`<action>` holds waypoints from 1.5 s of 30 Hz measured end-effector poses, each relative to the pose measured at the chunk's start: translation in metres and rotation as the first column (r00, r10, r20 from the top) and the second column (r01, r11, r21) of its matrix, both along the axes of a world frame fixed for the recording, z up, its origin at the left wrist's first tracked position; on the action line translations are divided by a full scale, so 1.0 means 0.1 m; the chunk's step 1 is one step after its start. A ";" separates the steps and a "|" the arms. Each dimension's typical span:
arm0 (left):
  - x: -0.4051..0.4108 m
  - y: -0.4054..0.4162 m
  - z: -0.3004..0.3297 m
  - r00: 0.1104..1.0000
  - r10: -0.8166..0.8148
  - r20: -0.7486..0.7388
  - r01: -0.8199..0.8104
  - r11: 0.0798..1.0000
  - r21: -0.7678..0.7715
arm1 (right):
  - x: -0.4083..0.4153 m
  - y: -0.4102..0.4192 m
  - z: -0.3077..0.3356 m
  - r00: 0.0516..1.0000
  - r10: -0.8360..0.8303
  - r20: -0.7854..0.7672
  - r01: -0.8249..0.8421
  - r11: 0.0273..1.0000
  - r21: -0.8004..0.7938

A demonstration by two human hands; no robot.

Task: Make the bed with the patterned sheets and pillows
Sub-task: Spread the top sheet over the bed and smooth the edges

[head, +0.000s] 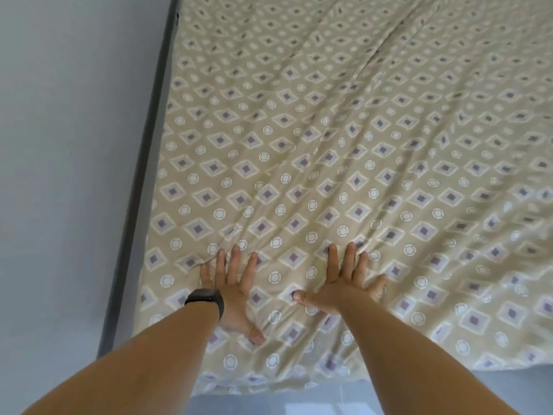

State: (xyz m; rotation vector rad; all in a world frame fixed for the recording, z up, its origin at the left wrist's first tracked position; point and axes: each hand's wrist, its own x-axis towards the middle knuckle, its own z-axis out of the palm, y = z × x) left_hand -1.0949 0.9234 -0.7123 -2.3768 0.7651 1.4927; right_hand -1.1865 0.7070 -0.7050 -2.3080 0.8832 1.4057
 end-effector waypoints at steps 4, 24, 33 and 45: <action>-0.01 0.03 -0.03 0.999 0.002 0.035 -0.001 1.000 -0.021 | 0.10 0.00 0.05 0.998 0.010 -0.063 -0.010 1.000 0.001; -0.05 -0.12 -0.10 0.991 0.062 0.122 -0.074 0.992 0.099 | 0.06 -0.11 -0.12 0.998 0.061 -0.005 -0.060 0.996 0.071; -1.02 -0.96 0.31 0.910 0.305 0.280 -0.274 0.951 -0.146 | -0.78 -1.02 0.10 0.759 0.449 0.471 -0.541 0.837 0.075; -2.32 -2.17 0.21 0.899 0.021 0.437 0.143 0.930 -0.338 | -2.23 -2.43 0.20 0.611 0.639 0.468 -0.606 0.757 -0.242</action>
